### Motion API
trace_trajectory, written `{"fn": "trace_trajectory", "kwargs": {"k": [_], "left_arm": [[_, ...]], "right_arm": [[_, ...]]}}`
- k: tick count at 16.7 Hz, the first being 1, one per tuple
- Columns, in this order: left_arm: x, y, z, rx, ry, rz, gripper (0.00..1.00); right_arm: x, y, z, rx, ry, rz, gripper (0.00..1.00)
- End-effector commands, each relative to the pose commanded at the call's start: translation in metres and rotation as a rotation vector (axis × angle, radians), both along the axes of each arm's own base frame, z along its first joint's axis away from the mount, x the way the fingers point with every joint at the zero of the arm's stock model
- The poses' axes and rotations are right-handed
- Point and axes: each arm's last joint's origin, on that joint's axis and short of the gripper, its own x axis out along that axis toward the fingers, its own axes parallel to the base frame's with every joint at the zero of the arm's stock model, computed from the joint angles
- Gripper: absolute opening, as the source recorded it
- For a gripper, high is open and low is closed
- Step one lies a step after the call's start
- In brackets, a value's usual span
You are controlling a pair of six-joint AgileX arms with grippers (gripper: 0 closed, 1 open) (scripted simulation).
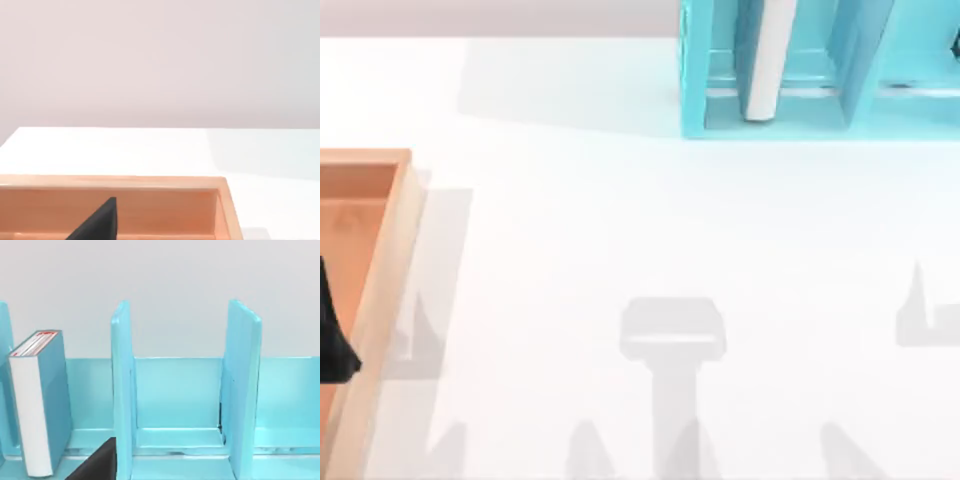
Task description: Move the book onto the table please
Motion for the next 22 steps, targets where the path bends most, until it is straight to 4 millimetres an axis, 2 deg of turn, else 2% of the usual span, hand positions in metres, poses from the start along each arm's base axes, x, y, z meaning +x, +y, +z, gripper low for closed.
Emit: {"fn": "trace_trajectory", "kwargs": {"k": [2, 4, 6, 8, 11, 13, 15, 19, 22], "left_arm": [[0.0, 0.0, 0.0, 0.0, 0.0, 0.0, 1.0], [0.0, 0.0, 0.0, 0.0, 0.0, 0.0, 1.0], [0.0, 0.0, 0.0, 0.0, 0.0, 0.0, 1.0], [0.0, 0.0, 0.0, 0.0, 0.0, 0.0, 1.0], [0.0, 0.0, 0.0, 0.0, 0.0, 0.0, 1.0], [0.0, 0.0, 0.0, 0.0, 0.0, 0.0, 1.0], [0.0, 0.0, 0.0, 0.0, 0.0, 0.0, 1.0], [0.0, 0.0, 0.0, 0.0, 0.0, 0.0, 1.0], [0.0, 0.0, 0.0, 0.0, 0.0, 0.0, 1.0]], "right_arm": [[0.014, 0.005, 0.024, 0.007, -0.023, -0.01, 1.0], [0.038, 0.013, 0.046, 0.015, -0.026, -0.02, 1.0], [0.072, 0.026, 0.058, 0.022, -0.008, -0.029, 1.0], [0.114, 0.045, 0.058, 0.024, 0.026, -0.035, 1.0], [0.176, 0.084, 0.031, 0.016, 0.092, -0.038, 1.0], [0.209, 0.112, -0.002, 0.007, 0.135, -0.037, 1.0], [0.233, 0.139, -0.038, -0.002, 0.167, -0.035, 1.0], [0.254, 0.179, -0.097, -0.004, 0.188, -0.028, 1.0], [0.259, 0.194, -0.118, 0.002, 0.183, -0.025, 1.0]]}}
